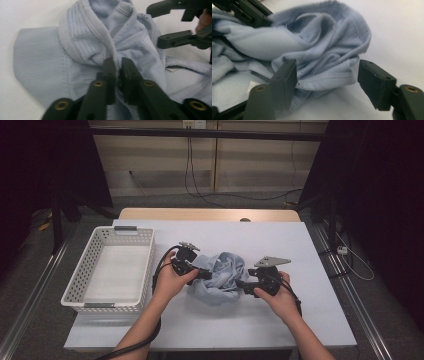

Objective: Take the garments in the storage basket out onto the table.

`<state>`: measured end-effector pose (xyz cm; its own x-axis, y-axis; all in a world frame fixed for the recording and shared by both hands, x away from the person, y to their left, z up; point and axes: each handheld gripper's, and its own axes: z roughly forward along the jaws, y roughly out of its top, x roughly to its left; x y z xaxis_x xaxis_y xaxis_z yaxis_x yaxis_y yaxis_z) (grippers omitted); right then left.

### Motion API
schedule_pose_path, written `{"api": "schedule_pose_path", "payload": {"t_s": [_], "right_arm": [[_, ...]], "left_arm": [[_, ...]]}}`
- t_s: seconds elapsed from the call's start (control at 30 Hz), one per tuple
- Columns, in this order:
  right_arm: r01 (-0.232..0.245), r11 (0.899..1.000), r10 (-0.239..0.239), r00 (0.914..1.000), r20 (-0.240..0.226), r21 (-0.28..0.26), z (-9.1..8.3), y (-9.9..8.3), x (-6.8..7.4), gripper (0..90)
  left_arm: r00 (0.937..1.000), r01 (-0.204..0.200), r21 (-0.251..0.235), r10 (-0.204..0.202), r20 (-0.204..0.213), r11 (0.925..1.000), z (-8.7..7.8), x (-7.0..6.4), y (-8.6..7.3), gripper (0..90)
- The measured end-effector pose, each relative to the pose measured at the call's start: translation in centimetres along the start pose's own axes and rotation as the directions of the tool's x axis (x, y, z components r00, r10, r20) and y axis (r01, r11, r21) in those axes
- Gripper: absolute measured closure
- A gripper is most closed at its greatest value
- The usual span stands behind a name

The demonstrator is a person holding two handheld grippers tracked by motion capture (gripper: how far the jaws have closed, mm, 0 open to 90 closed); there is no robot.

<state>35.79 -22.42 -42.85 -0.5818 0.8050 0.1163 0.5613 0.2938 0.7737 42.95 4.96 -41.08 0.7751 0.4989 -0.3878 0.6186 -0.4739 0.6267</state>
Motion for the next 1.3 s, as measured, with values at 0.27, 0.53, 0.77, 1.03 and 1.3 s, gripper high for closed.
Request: {"api": "schedule_pose_path", "payload": {"t_s": [0.27, 0.53, 0.77, 1.03, 1.3], "right_arm": [[-0.018, 0.999, 0.019, 0.9994, -0.030, 0.026, 0.2, -0.5, -0.4, 84.7], [-0.039, 0.997, 0.040, 0.9990, 0.020, -0.074, -3.3, 1.7, -2.5, 85.3], [-0.058, 0.991, 0.069, 0.9941, 0.084, -0.123, -5.9, 3.0, -4.7, 85.2], [-0.060, 0.994, 0.069, 0.9916, 0.109, -0.087, -5.7, 2.6, -5.6, 83.8], [-0.058, 0.998, 0.061, 0.9937, 0.094, -0.034, -4.4, 0.3, -5.2, 68.7]], "left_arm": [[0.9990, 0.006, -0.053, -0.008, -0.043, 0.9986, -2.1, 0.3, 0.3, 88.4], [0.9968, 0.019, -0.126, -0.029, -0.074, 0.9919, -4.9, 0.9, 0.9, 88.5], [0.9942, 0.014, -0.142, -0.029, -0.104, 0.9898, -6.0, 1.1, 1.3, 88.5], [0.9939, 0.007, -0.145, -0.023, -0.108, 0.9895, -6.2, 1.0, 1.5, 88.5], [0.9955, 0.010, -0.134, -0.022, -0.092, 0.9909, -6.0, 0.9, 1.1, 88.5]]}}
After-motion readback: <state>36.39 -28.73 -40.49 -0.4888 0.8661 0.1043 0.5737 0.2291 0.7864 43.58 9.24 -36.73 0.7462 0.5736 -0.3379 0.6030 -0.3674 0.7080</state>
